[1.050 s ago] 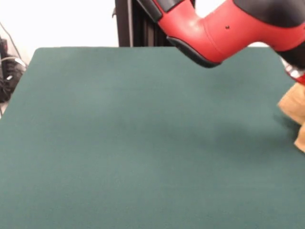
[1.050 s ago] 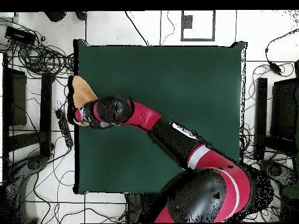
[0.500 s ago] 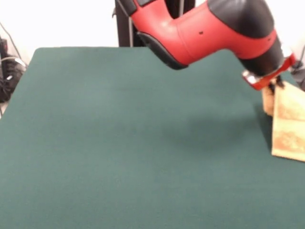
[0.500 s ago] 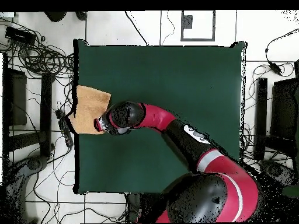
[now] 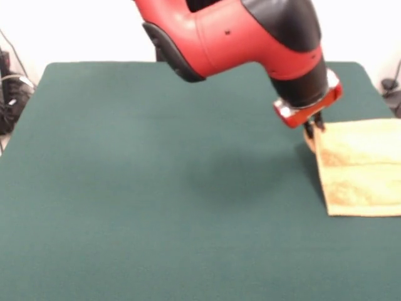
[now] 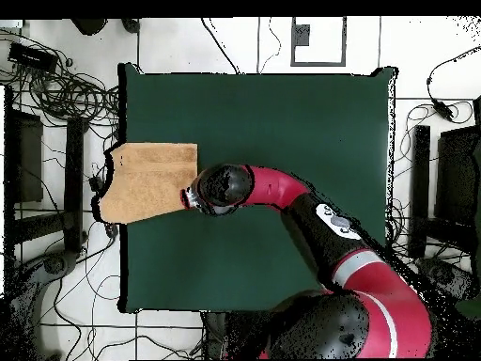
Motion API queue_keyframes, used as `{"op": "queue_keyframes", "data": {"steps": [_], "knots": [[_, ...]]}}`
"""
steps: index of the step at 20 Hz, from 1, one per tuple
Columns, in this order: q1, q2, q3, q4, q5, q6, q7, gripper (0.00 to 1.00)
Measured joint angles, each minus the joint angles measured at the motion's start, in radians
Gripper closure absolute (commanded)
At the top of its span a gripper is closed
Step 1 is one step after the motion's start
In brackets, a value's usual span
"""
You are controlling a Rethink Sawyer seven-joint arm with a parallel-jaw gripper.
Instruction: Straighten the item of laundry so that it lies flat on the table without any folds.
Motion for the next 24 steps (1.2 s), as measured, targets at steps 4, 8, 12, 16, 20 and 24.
{"op": "queue_keyframes", "data": {"steps": [4,8,12,16,20,24], "knots": [[0.004,-0.019,-0.038,-0.012,-0.027,-0.032,0.000,1.00],[0.008,-0.041,-0.086,-0.022,-0.063,-0.109,0.000,1.00],[0.010,-0.054,-0.135,-0.031,-0.095,-0.211,0.000,1.00],[0.006,-0.064,-0.170,-0.036,-0.115,-0.286,0.000,1.00],[-0.026,-0.066,-0.185,-0.036,-0.146,-0.338,0.000,1.00],[-0.087,-0.066,-0.183,-0.036,-0.179,-0.345,0.000,1.00]]}}
